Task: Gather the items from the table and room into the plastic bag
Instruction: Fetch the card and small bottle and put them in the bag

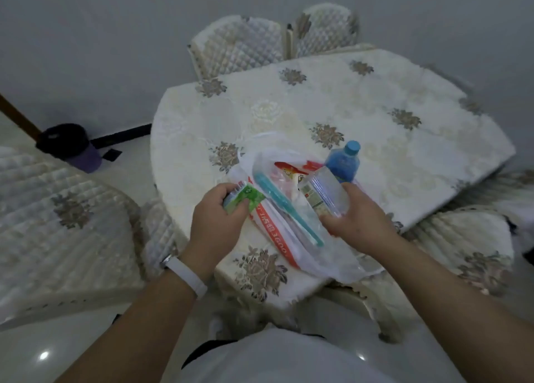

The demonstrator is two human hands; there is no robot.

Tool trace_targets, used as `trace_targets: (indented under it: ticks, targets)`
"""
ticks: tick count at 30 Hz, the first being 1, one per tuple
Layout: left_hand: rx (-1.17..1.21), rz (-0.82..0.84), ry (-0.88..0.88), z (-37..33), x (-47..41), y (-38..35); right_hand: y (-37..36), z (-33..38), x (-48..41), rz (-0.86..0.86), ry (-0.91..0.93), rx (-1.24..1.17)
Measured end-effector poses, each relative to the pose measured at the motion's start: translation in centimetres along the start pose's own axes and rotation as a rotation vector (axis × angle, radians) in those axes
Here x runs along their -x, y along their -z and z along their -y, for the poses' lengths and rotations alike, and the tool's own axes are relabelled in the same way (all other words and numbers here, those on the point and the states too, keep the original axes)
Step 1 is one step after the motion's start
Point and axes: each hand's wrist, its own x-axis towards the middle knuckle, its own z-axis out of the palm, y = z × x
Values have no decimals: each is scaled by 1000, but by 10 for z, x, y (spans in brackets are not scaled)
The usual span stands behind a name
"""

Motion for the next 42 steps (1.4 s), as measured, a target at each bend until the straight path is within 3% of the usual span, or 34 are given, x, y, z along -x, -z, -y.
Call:
trace_targets:
  ticks: [11, 15, 19, 27, 42]
  targets:
    - [-19, 293, -39, 9, -80, -36, -25, -25, 2, -10, -293, 55]
    - [-69, 338, -46, 5, -99, -63, -29, -39, -15, 49, -268, 139]
    - [-163, 371, -33, 5, -119, -87, -27, -47, -30, 114, -129, 338]
    - [-395, 494, -114, 10, -161, -137, -20, -50, -57, 167, 1, 423]
    - [-446, 662, -145, 41, -172, -135, -1, 21, -100, 467, -18, 910]
